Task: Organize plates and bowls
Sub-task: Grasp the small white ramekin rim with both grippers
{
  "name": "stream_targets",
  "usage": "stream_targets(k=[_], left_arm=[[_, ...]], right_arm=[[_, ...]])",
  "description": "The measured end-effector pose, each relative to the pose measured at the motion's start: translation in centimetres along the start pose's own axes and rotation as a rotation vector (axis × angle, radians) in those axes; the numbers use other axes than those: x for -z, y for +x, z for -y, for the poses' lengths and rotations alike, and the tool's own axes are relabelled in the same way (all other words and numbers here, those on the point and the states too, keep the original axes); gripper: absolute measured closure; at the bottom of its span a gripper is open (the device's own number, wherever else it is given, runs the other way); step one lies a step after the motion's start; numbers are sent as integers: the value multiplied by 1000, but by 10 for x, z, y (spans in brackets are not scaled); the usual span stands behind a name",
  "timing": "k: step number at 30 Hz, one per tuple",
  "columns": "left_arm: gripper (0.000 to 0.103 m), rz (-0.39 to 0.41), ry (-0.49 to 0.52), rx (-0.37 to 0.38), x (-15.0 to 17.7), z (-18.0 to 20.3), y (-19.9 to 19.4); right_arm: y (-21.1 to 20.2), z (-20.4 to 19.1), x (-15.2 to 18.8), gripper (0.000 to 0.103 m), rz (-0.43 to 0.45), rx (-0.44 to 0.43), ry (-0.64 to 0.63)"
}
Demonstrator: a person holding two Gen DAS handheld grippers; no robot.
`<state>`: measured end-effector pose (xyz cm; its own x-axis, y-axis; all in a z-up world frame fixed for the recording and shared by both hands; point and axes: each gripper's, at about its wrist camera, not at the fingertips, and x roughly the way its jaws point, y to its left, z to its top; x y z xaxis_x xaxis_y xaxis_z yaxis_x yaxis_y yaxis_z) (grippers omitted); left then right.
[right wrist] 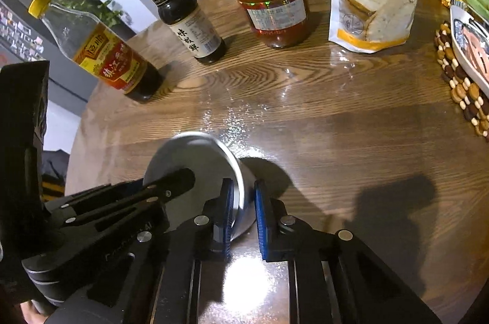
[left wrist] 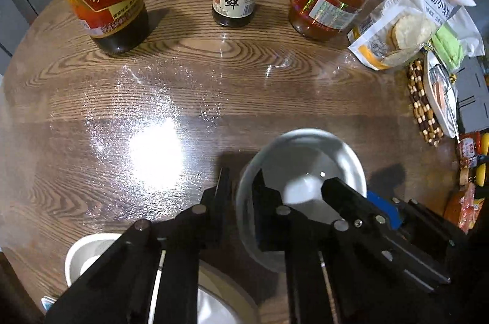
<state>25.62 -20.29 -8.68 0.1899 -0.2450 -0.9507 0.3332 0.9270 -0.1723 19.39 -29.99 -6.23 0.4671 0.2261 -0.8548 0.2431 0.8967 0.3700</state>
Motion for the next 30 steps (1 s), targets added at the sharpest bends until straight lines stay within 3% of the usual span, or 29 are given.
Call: stream_targets(k=[10,30], left_arm=[[91,52,-5,-8,7,1,-10],[90,176,7,-3,27,14,-84]], right_arm=[[-5,4,5,88,0,-18,25],[-62,-6,12,88,98,-36,9]])
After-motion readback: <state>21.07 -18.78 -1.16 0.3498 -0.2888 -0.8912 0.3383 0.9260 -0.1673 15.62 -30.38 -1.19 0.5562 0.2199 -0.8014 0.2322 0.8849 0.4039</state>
